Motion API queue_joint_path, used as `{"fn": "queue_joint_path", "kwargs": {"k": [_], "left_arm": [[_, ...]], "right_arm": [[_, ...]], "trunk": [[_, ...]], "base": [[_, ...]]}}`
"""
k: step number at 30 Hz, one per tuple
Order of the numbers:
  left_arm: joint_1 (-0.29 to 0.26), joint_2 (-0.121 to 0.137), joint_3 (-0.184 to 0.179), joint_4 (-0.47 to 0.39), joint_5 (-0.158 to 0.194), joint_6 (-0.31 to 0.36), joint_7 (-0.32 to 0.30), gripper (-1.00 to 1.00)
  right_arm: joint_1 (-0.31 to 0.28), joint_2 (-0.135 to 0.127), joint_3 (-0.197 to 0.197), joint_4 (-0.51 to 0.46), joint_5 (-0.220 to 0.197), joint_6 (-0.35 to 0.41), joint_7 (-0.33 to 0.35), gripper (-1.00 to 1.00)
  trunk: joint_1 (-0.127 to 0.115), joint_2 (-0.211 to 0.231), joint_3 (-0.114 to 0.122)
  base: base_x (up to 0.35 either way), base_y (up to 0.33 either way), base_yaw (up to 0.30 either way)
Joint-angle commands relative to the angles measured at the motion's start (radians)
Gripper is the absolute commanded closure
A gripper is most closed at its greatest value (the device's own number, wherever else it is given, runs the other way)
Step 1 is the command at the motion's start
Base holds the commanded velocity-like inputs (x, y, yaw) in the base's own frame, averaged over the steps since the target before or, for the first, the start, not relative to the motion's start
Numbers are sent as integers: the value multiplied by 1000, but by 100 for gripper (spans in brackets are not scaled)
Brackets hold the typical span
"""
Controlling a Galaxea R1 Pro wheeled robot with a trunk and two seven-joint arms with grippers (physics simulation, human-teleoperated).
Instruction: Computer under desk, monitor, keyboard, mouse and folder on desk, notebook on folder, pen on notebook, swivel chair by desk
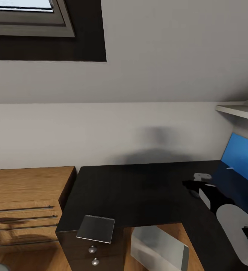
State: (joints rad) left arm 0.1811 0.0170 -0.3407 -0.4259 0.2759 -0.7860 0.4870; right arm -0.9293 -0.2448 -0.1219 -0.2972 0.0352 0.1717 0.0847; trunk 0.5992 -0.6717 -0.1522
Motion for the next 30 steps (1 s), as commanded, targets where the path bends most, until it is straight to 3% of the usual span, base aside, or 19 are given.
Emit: {"fn": "queue_joint_path", "kwargs": {"k": [1, 9, 17, 30], "left_arm": [[0, 1, -8, -2, 8, -2, 5, -100], [0, 1, -7, -1, 9, -4, 6, -100], [0, 1, -6, -1, 9, -4, 6, -100], [0, 3, 0, 7, 11, -4, 7, -100]], "right_arm": [[0, -1, -7, -2, 6, 6, 14, -100], [0, -26, -9, -3, 9, 9, 40, -100], [0, -23, -10, -7, 5, 11, 41, -100], [0, -23, -14, -11, 4, 9, 37, -100]], "trunk": [[0, -1, -1], [0, -1, -1], [0, -1, -1], [0, -1, -1]], "base": [[0, 0, 0], [35, -1, 0], [209, -76, 0], [11, -7, 0]]}}
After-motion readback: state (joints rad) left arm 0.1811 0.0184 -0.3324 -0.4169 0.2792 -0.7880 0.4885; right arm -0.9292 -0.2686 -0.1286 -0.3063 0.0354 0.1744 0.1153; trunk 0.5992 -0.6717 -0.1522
